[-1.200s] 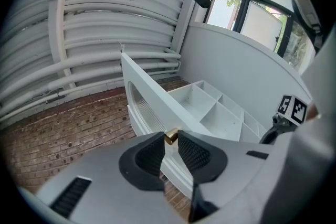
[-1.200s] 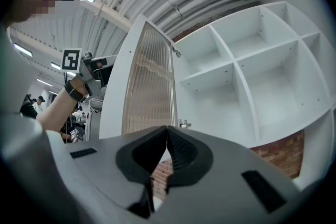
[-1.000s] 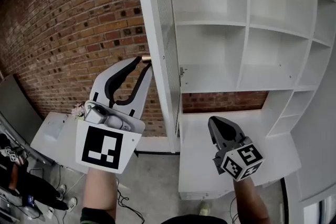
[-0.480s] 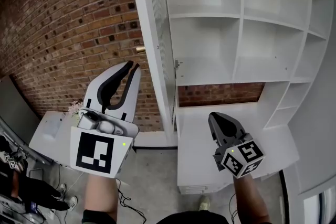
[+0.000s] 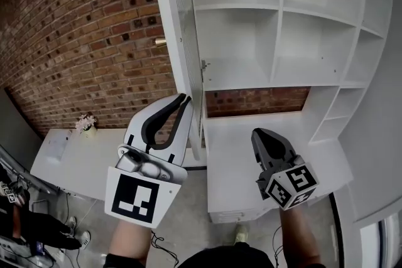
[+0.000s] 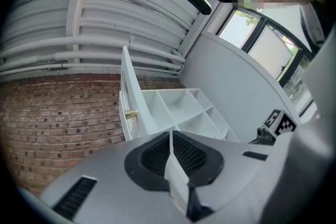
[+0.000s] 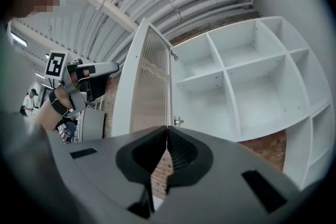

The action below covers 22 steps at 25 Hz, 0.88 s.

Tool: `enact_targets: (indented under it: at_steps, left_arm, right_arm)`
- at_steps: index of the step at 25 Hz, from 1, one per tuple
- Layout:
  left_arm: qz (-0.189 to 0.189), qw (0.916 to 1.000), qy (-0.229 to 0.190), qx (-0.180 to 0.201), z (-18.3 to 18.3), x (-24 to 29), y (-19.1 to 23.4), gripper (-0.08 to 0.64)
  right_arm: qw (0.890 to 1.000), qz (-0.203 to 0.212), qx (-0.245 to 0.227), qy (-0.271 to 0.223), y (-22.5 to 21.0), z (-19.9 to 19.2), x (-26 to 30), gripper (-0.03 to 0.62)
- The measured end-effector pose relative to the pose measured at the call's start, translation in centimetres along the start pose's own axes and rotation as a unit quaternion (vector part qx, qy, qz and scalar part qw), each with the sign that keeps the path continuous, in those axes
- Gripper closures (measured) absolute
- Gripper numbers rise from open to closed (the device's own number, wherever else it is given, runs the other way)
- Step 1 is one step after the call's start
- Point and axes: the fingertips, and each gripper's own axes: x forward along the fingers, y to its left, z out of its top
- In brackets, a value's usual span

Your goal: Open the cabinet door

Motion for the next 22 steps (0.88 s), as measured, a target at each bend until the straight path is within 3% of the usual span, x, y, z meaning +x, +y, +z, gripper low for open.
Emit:
enact_targets:
  at_steps: [11,22]
  left_arm:
    - [-0.058,0.9931,0.024,-0.099,-4.1,0.4,-6.1,0.548]
    - [-0.09,0.9771,0.054,-0.185,-9.3,1.4,-11.0,0.554]
  right_arm:
    - [0.999,-0.038,-0.016,0.009,-0.6,0.6,-3.4,0.588]
    - [0.997,-0.066,-0.034,0.026,-1.4,-0.6,-5.7,0.589]
